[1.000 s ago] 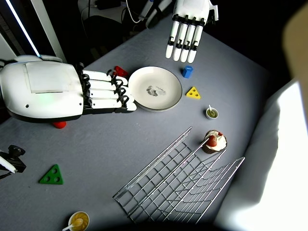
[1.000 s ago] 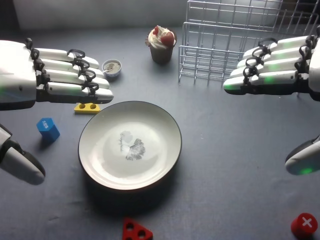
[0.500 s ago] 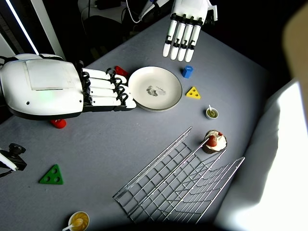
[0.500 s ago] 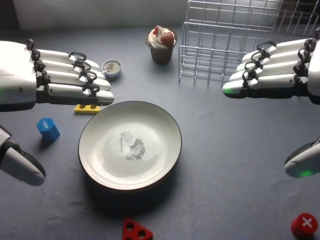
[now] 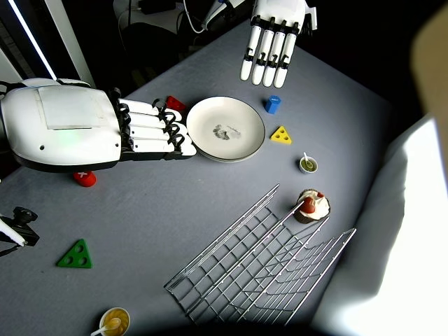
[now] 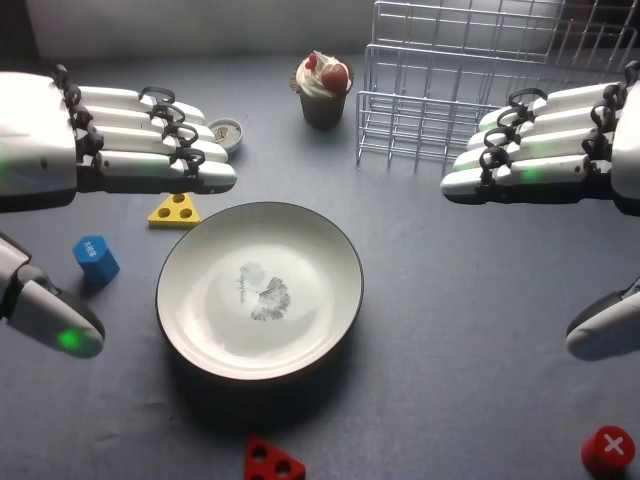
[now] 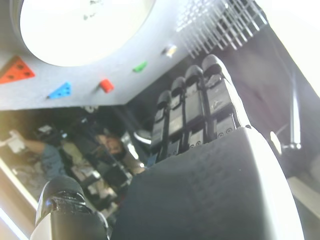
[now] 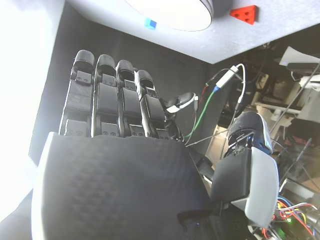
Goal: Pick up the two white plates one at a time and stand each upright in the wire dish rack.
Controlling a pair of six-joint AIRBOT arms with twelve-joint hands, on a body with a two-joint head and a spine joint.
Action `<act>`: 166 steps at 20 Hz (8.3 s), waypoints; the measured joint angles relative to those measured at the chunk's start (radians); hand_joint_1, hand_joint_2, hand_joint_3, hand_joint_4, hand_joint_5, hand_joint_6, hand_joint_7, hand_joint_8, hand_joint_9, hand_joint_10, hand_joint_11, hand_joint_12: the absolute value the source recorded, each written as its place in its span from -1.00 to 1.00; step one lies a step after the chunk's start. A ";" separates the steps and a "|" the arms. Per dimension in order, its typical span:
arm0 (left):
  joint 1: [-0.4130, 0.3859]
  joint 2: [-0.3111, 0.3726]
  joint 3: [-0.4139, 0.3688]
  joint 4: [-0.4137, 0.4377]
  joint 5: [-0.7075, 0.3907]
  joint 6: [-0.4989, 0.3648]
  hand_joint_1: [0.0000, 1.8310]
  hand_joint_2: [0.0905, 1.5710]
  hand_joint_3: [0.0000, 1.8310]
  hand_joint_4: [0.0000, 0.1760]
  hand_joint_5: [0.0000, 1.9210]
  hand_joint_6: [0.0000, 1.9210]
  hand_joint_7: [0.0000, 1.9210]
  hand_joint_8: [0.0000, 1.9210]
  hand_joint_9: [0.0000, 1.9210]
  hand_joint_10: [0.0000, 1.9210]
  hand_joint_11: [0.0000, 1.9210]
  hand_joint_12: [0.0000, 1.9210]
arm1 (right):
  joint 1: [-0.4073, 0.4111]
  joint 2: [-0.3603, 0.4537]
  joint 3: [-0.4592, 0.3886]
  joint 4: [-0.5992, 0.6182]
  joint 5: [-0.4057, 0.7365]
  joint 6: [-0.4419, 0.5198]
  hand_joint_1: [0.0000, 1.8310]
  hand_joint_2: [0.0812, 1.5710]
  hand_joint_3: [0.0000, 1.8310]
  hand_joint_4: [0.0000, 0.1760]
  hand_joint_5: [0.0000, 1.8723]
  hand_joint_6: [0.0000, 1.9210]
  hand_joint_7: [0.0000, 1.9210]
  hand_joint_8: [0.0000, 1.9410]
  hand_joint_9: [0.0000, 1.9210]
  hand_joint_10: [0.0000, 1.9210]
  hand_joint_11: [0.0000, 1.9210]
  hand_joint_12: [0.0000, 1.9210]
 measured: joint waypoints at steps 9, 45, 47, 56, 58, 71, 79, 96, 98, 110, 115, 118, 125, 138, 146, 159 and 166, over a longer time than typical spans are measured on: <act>0.029 -0.003 0.002 0.026 -0.050 -0.002 -0.99 0.07 -1.00 -1.00 -0.90 -0.99 -0.87 -0.99 -0.87 -0.99 -0.90 -0.95 | -0.007 0.003 -0.002 -0.004 0.000 0.000 -0.99 0.19 -0.99 -1.00 -0.87 -1.00 -0.83 -1.00 -0.84 -1.00 -0.85 -0.98; 0.142 -0.047 -0.054 0.256 0.174 0.000 -1.00 0.10 -0.99 -1.00 -0.92 -1.00 -0.89 -1.00 -0.89 -1.00 -0.89 -0.98 | -0.018 0.003 -0.007 -0.008 0.006 0.000 -0.97 0.21 -1.00 -1.00 -0.85 -0.99 -0.79 -0.99 -0.79 -0.99 -0.80 -0.99; 0.142 -0.055 -0.053 0.259 0.186 0.000 -1.00 0.11 -0.99 -1.00 -0.91 -1.00 -0.89 -1.00 -0.89 -1.00 -0.89 -0.98 | -0.018 0.003 -0.008 -0.008 0.008 0.000 -0.99 0.21 -1.00 -1.00 -0.85 -0.99 -0.79 -0.99 -0.79 -0.99 -0.80 -0.99; 0.142 -0.089 -0.032 0.301 0.234 0.000 -1.00 0.13 -0.99 -1.00 -0.90 -0.99 -0.87 -0.99 -0.87 -0.99 -0.88 -0.98 | -0.018 0.003 -0.010 -0.012 0.007 0.000 -0.92 0.20 -1.00 -1.00 -0.81 -0.98 -0.77 -0.99 -0.78 -0.99 -0.80 -0.99; 0.142 -0.094 -0.027 0.311 0.238 0.000 -1.00 0.12 -1.00 -1.00 -0.89 -0.99 -0.85 -0.99 -0.86 -0.99 -0.87 -0.98 | -0.018 0.003 -0.013 -0.013 0.006 -0.001 -0.95 0.21 -1.00 -1.00 -0.86 -1.00 -0.81 -1.00 -0.80 -1.00 -0.81 -0.99; 0.141 -0.136 -0.009 0.311 0.256 0.000 -1.00 0.11 -1.00 -1.00 -0.91 -0.99 -0.88 -1.00 -0.88 -1.00 -0.88 -0.98 | -0.033 -0.036 0.016 -0.007 -0.004 -0.001 -0.91 0.18 -1.00 -1.00 -0.81 -0.99 -0.76 -0.99 -0.77 -0.99 -0.78 -0.99; 0.099 -0.206 -0.012 0.292 0.271 -0.001 -1.00 0.12 -1.00 -1.00 -0.88 -0.99 -0.85 -0.99 -0.86 -0.99 -0.86 -0.98 | -0.071 -0.046 0.011 0.074 -0.008 -0.121 -0.93 0.20 -1.00 -1.00 -0.83 -0.99 -0.78 -1.00 -0.78 -1.00 -0.79 -0.99; 0.080 -0.236 -0.047 0.270 0.321 -0.001 -1.00 0.13 -1.00 -1.00 -0.87 -0.99 -0.83 -0.99 -0.84 -0.99 -0.84 -0.98 | -0.146 -0.315 0.132 0.558 -0.055 -0.839 0.55 0.19 -0.98 -1.00 -0.74 -1.00 -0.74 -0.99 -0.75 -0.99 -0.73 -0.96; 0.080 -0.237 -0.043 0.271 0.319 -0.001 -1.00 0.13 -1.00 -1.00 -0.88 -1.00 -0.85 -1.00 -0.86 -1.00 -0.87 -0.99 | -0.145 -0.349 0.154 0.605 -0.048 -0.874 0.53 0.20 -0.99 -1.00 -0.67 -0.99 -0.70 -0.99 -0.70 -0.99 -0.68 -0.95; 0.081 -0.241 -0.034 0.270 0.313 -0.002 -1.00 0.11 -1.00 -1.00 -0.86 -0.99 -0.83 -0.99 -0.84 -0.99 -0.85 -0.98 | -0.167 -0.468 0.206 0.752 -0.057 -0.960 0.48 0.26 -0.99 -1.00 -0.72 -0.99 -0.75 -0.99 -0.78 -0.99 -0.73 -0.97; 0.085 -0.242 -0.026 0.268 0.311 -0.002 -1.00 0.09 -1.00 -1.00 -0.86 -0.99 -0.81 -0.99 -0.82 -0.99 -0.82 -0.97 | -0.167 -0.486 0.205 0.772 -0.054 -0.960 0.49 0.30 -1.00 -1.00 -0.60 -0.99 -0.63 -0.99 -0.66 -0.99 -0.62 -0.93; 0.087 -0.242 -0.027 0.266 0.311 -0.002 -1.00 0.10 -1.00 -1.00 -0.87 -0.99 -0.83 -0.99 -0.83 -0.99 -0.82 -0.98 | -0.175 -0.487 0.205 0.772 -0.049 -0.960 0.58 0.31 -1.00 -1.00 -0.33 -0.99 -0.35 -0.99 -0.38 -0.99 -0.40 -0.83; 0.092 -0.241 -0.023 0.265 0.309 -0.003 -1.00 0.10 -1.00 -1.00 -0.87 -1.00 -0.83 -1.00 -0.81 -0.99 -0.82 -0.98 | -0.187 -0.513 0.218 0.767 0.010 -0.971 0.54 0.31 -1.00 -1.00 0.11 -0.01 0.13 -0.31 0.09 -0.06 0.18 -0.17; 0.010 -0.210 -0.015 0.190 0.296 -0.001 -1.00 0.11 -1.00 -1.00 -0.87 -0.99 -0.83 -0.99 -0.82 -0.99 -0.82 -0.98 | -0.119 -0.441 0.129 0.767 -0.040 -0.949 0.64 0.28 -1.00 -1.00 0.06 0.00 0.17 -0.48 0.14 -0.24 0.13 0.25; -0.058 -0.150 -0.003 0.146 0.247 -0.001 -1.00 0.11 -1.00 -1.00 -0.89 -1.00 -0.85 -1.00 -0.84 -1.00 -0.83 -0.99 | -0.012 -0.359 0.092 0.832 -0.100 -0.758 0.63 0.30 -1.00 -1.00 0.03 0.01 0.13 -0.42 0.11 -0.19 0.10 0.30; -0.057 -0.107 0.047 0.135 0.217 -0.001 -1.00 0.12 -1.00 -1.00 -0.87 -1.00 -0.83 -1.00 -0.81 -1.00 -0.82 -0.99 | 0.211 -0.280 0.152 0.816 -0.274 -0.202 0.63 0.31 -1.00 -1.00 0.02 0.05 0.14 -0.43 0.09 -0.17 0.09 0.31; -0.049 -0.101 0.058 0.090 0.208 -0.001 -1.00 0.11 -1.00 -1.00 -0.87 -0.99 -0.82 -0.99 -0.81 -0.99 -0.81 -0.99 | 0.307 -0.266 0.163 0.985 -0.349 -0.183 0.63 0.32 -1.00 -1.00 0.01 0.06 0.11 -0.38 0.08 -0.15 0.07 0.34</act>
